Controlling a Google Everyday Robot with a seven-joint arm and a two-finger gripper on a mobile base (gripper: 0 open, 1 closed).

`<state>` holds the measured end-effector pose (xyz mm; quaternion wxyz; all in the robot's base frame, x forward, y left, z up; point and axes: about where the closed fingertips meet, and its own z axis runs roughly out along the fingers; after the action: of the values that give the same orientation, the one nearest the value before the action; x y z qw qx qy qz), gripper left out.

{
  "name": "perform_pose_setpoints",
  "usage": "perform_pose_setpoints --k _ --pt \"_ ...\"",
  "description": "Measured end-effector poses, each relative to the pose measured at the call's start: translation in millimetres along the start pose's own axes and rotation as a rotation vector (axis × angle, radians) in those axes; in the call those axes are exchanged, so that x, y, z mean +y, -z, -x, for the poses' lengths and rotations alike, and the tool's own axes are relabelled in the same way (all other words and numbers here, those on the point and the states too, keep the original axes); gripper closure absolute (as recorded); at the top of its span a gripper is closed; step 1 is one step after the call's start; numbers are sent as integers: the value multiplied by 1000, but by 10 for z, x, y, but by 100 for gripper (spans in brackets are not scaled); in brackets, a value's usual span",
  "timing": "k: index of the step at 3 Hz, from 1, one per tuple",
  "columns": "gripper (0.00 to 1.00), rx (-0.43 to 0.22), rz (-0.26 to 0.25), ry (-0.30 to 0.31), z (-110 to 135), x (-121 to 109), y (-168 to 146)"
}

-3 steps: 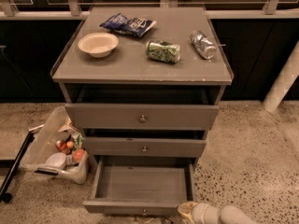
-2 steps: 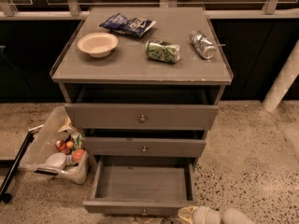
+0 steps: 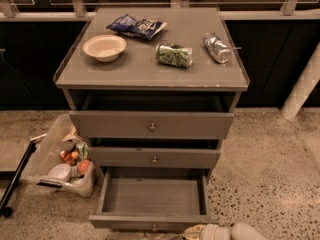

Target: Close bottom drawer

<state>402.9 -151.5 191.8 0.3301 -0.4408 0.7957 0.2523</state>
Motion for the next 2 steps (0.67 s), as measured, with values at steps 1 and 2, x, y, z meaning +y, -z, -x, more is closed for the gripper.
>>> perform_pose_setpoints --k 1,2 --pt "100 -4 33 -11 -18 4 -185" --pt "84 -4 36 -12 -19 1 -203"
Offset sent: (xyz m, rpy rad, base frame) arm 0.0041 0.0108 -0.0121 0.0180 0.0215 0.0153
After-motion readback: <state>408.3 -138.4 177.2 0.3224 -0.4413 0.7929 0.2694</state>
